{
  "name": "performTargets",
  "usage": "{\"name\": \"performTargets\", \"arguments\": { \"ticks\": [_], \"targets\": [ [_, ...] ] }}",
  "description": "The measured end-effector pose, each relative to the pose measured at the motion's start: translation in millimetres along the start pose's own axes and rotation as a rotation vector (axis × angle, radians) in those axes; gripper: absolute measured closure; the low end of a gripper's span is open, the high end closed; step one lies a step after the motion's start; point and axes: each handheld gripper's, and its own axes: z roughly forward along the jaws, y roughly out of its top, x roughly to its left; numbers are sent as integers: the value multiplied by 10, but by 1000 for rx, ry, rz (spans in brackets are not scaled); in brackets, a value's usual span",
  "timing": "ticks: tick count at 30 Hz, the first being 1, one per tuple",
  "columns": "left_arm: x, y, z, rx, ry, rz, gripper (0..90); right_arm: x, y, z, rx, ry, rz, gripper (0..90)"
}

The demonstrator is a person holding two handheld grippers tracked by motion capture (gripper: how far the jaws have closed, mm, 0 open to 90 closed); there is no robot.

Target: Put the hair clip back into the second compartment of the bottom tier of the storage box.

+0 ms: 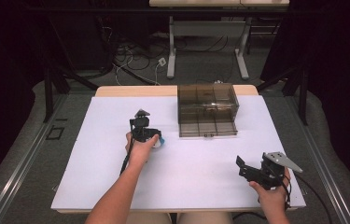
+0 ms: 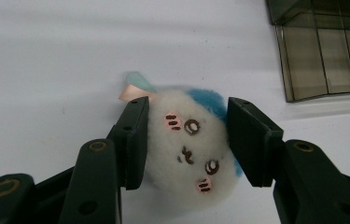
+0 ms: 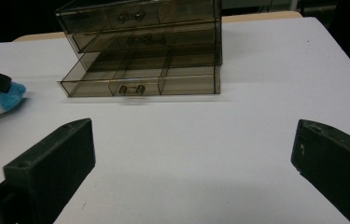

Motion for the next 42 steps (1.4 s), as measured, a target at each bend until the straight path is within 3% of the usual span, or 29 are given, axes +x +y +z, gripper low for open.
{"name": "performTargets", "arguments": {
  "ticks": [5,13,19,24,30,40,41,42],
  "targets": [
    [-21,14,-68,-15,-2,14,508,-3,7,-26,29,14,-3,0],
    [-46,67,-200,-83,-12,15,509,5,11,-15,34,10,-12,0],
    [-71,99,-283,-118,-14,22,509,4,7,-6,6,5,0,0],
    [-99,120,-350,-149,-15,35,509,-11,15,-38,31,-1,-3,0],
    [-133,133,-432,-190,-21,47,510,-12,11,-44,16,-3,-5,0],
    [-174,159,-520,-251,-57,58,512,2,6,-37,21,-2,-12,0],
    [-179,159,-521,-258,-59,55,511,10,-3,-13,-11,-8,-7,0],
    [-179,162,-529,-256,-54,60,512,4,6,-35,20,-4,-16,0]
  ]
}}
